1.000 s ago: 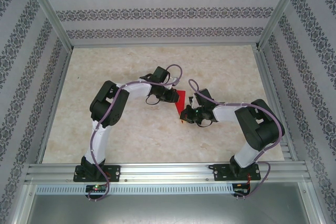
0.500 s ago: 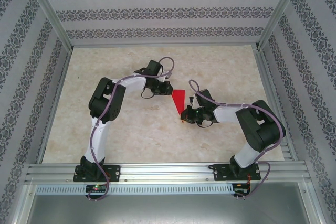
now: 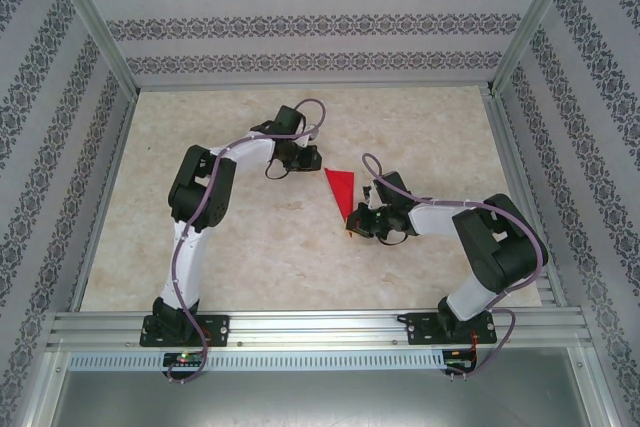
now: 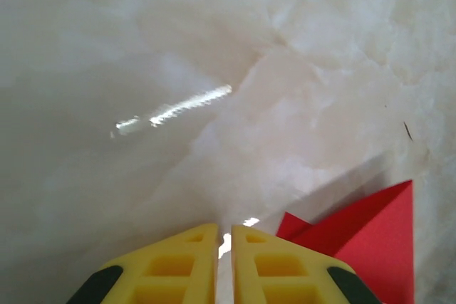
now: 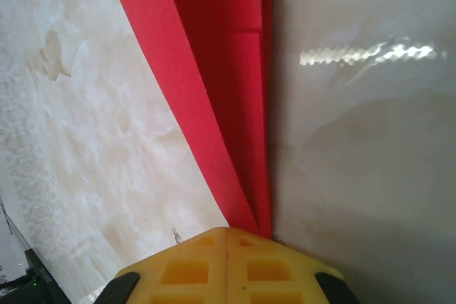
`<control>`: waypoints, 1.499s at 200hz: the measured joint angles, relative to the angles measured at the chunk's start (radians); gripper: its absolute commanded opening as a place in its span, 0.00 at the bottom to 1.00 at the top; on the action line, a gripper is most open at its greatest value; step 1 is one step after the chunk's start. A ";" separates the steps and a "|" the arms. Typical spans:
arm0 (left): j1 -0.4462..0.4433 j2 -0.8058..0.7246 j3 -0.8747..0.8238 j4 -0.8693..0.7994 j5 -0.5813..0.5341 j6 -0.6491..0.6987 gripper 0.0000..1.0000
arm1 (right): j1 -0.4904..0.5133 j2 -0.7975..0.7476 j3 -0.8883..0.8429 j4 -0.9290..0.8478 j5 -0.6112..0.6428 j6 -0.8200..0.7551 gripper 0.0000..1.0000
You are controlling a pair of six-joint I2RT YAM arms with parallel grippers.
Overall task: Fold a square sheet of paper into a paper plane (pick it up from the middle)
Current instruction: Fold the wing for the fifth time at the center of the table.
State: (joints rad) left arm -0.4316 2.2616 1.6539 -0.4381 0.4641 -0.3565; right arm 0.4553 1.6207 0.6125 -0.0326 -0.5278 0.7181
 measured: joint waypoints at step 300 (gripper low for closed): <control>-0.107 -0.012 -0.118 0.182 0.124 -0.127 0.12 | -0.006 0.005 -0.012 0.003 -0.009 -0.018 0.03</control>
State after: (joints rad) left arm -0.5385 2.2494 1.5356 -0.2558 0.5877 -0.4839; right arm 0.4488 1.6257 0.6003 -0.0299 -0.5365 0.6998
